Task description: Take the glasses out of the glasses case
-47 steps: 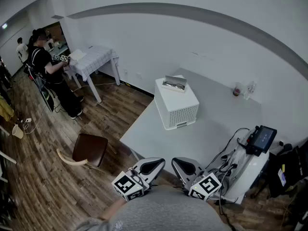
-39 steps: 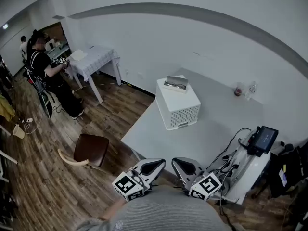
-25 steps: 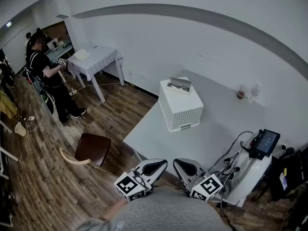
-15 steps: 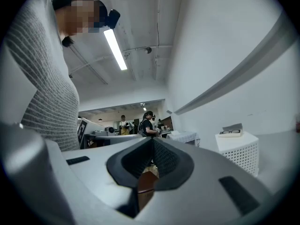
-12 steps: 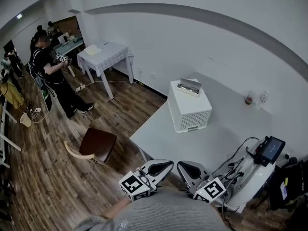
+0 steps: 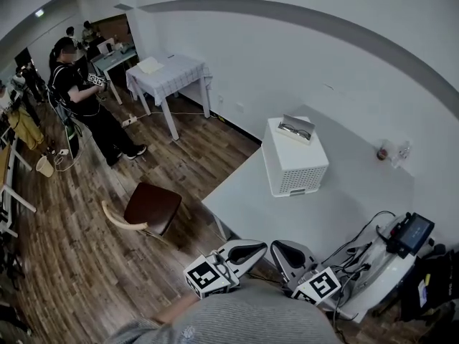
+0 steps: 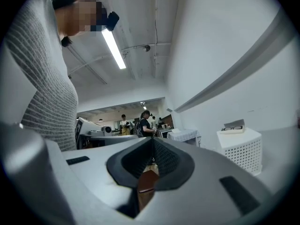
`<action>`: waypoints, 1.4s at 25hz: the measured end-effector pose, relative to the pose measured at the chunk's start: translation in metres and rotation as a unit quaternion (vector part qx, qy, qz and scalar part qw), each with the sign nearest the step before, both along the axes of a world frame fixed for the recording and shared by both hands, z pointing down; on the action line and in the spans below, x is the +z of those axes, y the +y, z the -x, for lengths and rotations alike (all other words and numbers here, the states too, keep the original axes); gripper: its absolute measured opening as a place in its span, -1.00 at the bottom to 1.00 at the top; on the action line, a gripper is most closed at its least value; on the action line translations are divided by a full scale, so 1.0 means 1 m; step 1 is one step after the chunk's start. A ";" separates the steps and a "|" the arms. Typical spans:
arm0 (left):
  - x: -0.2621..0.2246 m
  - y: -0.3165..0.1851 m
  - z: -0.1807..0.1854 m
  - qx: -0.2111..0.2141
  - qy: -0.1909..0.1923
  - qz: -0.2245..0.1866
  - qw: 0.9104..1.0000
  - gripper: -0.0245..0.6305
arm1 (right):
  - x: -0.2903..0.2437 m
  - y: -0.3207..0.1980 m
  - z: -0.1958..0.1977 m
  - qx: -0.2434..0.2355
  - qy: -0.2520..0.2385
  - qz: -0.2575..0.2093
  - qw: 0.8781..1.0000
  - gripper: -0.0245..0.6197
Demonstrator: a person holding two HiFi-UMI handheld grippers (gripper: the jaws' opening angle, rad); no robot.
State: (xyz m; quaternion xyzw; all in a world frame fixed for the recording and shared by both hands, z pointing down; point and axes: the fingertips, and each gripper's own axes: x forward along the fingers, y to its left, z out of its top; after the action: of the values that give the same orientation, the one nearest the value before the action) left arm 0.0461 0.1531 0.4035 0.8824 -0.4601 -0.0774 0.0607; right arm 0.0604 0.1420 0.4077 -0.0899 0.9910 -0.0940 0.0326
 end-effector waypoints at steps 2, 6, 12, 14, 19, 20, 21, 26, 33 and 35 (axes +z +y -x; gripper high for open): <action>-0.001 -0.008 0.007 0.002 0.002 -0.003 1.000 -0.88 | -0.002 -0.006 0.005 0.003 -0.002 -0.001 1.000 -0.87; -0.002 -0.034 0.025 0.017 0.003 -0.009 1.000 -0.88 | -0.003 -0.029 0.020 0.023 -0.003 0.001 1.000 -0.87; -0.020 -0.084 0.071 0.059 0.008 -0.025 0.998 -0.88 | -0.016 -0.073 0.060 0.064 -0.015 0.009 0.998 -0.87; -0.022 -0.098 0.085 0.072 0.007 -0.030 0.997 -0.88 | -0.016 -0.088 0.075 0.076 -0.019 0.012 0.997 -0.87; -0.018 -0.130 0.126 0.090 0.000 -0.032 0.995 -0.88 | -0.006 -0.117 0.117 0.094 -0.023 0.015 0.995 -0.87; -0.016 -0.137 0.133 0.093 0.003 -0.028 0.995 -0.88 | -0.005 -0.123 0.125 0.097 -0.023 0.014 0.995 -0.87; -0.014 -0.142 0.140 0.098 0.007 -0.028 0.995 -0.88 | -0.004 -0.128 0.131 0.102 -0.023 0.013 0.994 -0.87; 0.003 -0.161 0.154 0.137 0.013 -0.006 0.991 -0.88 | 0.003 -0.150 0.144 0.147 -0.025 0.025 0.989 -0.87; 0.010 -0.191 0.160 0.190 0.028 0.013 0.981 -0.88 | 0.007 -0.183 0.139 0.225 -0.021 0.025 0.974 -0.87; 0.009 -0.198 0.158 0.200 0.032 0.012 0.979 -0.88 | 0.008 -0.187 0.133 0.241 -0.019 0.030 0.970 -0.87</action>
State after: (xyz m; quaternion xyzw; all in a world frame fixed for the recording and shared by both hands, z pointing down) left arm -0.1118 -0.0444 0.4124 0.9530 -0.2729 -0.0859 0.1001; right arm -0.0721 -0.0452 0.4159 -0.3257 0.9358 -0.1149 0.0707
